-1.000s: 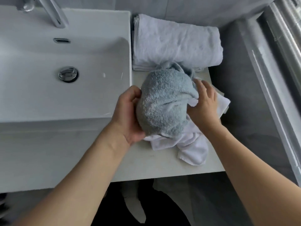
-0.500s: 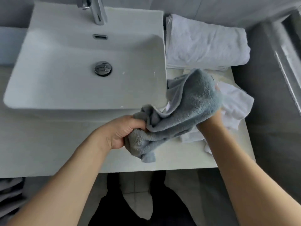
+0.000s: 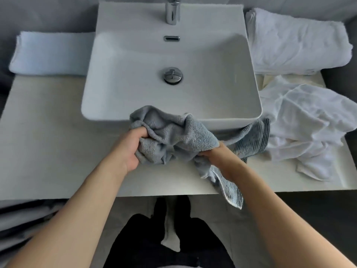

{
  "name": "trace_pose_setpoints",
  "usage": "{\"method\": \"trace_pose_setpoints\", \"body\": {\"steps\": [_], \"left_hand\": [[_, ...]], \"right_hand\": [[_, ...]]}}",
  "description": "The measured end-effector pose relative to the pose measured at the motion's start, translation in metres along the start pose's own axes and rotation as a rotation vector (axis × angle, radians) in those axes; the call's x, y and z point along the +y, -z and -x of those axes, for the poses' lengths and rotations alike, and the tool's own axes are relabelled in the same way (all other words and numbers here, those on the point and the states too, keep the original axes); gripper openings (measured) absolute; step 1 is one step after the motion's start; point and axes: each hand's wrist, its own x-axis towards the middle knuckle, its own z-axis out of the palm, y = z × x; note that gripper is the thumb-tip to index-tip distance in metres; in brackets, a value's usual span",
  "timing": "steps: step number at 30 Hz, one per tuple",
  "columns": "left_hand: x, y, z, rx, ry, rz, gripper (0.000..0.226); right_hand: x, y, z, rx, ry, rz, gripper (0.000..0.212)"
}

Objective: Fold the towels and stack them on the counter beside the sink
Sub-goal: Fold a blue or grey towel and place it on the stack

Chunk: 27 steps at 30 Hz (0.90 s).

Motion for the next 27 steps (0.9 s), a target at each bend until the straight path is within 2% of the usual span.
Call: {"method": "trace_pose_setpoints", "body": {"steps": [3, 8, 11, 13, 17, 20, 21, 24, 25, 27], "left_hand": [[-0.004, 0.042, -0.009, 0.047, 0.016, -0.003, 0.011], [0.003, 0.123, -0.021, 0.112, 0.052, -0.038, 0.008], [0.014, 0.190, -0.029, 0.143, 0.031, -0.073, 0.011], [0.023, 0.240, -0.034, 0.150, 0.035, -0.081, 0.010], [0.038, 0.344, -0.043, 0.221, 0.033, -0.064, 0.014], [0.034, 0.402, -0.049, 0.242, 0.059, -0.152, 0.023], [0.031, 0.417, -0.052, 0.293, 0.064, -0.159, 0.031], [0.033, 0.446, -0.058, 0.574, -0.002, -0.030, 0.053], [0.038, 0.450, -0.061, 0.643, -0.055, -0.074, 0.056], [0.049, 0.449, -0.071, 0.704, -0.164, -0.351, 0.055]], "right_hand": [[-0.001, -0.039, -0.016, -0.023, 0.010, 0.046, 0.029], [-0.005, -0.123, -0.032, -0.137, -0.005, 0.085, 0.015], [-0.016, -0.190, -0.048, -0.116, -0.011, 0.342, 0.013], [-0.023, -0.241, -0.058, -0.082, -0.001, 0.395, 0.013], [-0.034, -0.359, -0.077, -0.053, 0.172, 0.374, 0.024], [-0.039, -0.435, -0.088, -0.153, 0.299, 0.478, 0.039], [-0.037, -0.451, -0.091, -0.201, 0.310, 0.550, 0.045], [-0.027, -0.463, -0.094, -0.327, 0.146, 0.816, 0.041], [-0.026, -0.457, -0.093, -0.383, 0.063, 0.867, 0.039], [-0.028, -0.438, -0.089, -0.521, -0.094, 0.811, 0.044]]}}
